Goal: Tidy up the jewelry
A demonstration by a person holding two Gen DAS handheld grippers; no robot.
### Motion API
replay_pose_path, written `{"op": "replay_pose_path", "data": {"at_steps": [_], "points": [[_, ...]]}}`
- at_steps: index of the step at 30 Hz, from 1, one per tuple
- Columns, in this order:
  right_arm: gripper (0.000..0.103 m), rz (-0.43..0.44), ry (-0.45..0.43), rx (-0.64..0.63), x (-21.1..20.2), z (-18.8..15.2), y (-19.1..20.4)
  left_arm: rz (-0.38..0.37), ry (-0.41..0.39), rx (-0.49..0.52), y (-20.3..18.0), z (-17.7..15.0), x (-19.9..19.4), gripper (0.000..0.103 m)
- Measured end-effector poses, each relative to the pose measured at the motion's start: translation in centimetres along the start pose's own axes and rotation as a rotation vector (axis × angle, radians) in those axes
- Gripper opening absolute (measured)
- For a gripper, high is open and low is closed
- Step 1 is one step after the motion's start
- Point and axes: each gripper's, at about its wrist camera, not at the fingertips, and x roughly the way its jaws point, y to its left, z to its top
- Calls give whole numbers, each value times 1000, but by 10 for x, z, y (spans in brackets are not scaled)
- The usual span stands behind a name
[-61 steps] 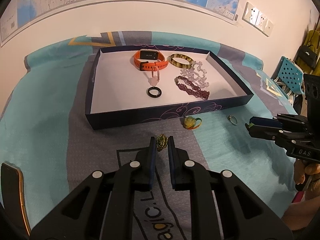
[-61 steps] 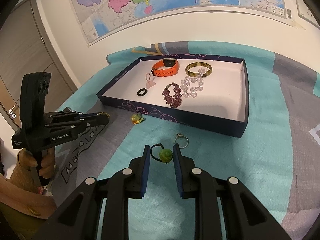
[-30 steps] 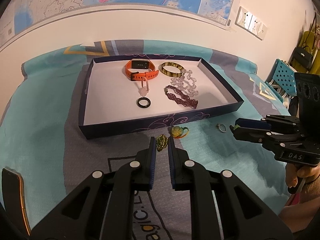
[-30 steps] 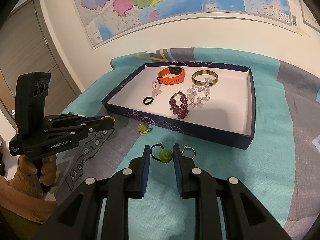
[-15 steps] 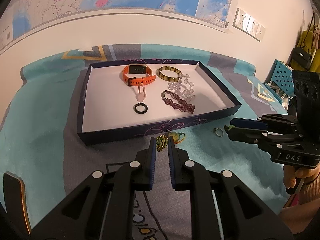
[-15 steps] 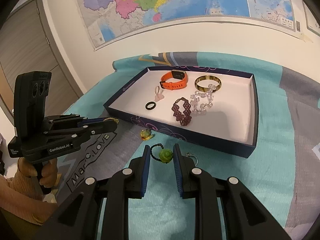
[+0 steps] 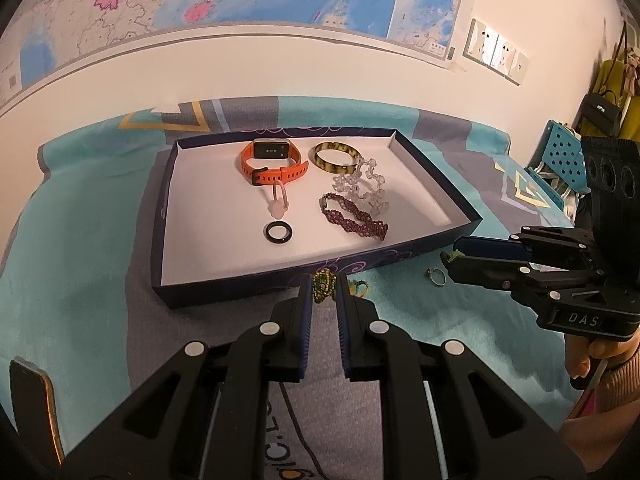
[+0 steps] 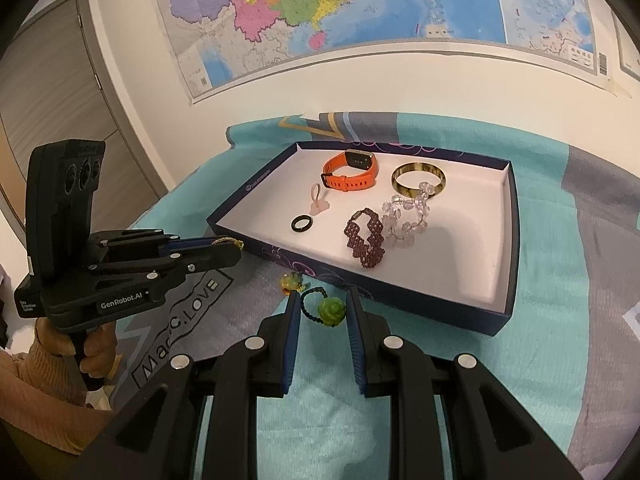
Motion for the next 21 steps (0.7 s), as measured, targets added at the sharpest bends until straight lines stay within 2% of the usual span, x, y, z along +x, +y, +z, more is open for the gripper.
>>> {"op": "replay_pose_path", "data": {"at_steps": [21], "points": [[21,-7,-34,-9,1,19,-6,7,-12,14,-1,14,6,12]]}}
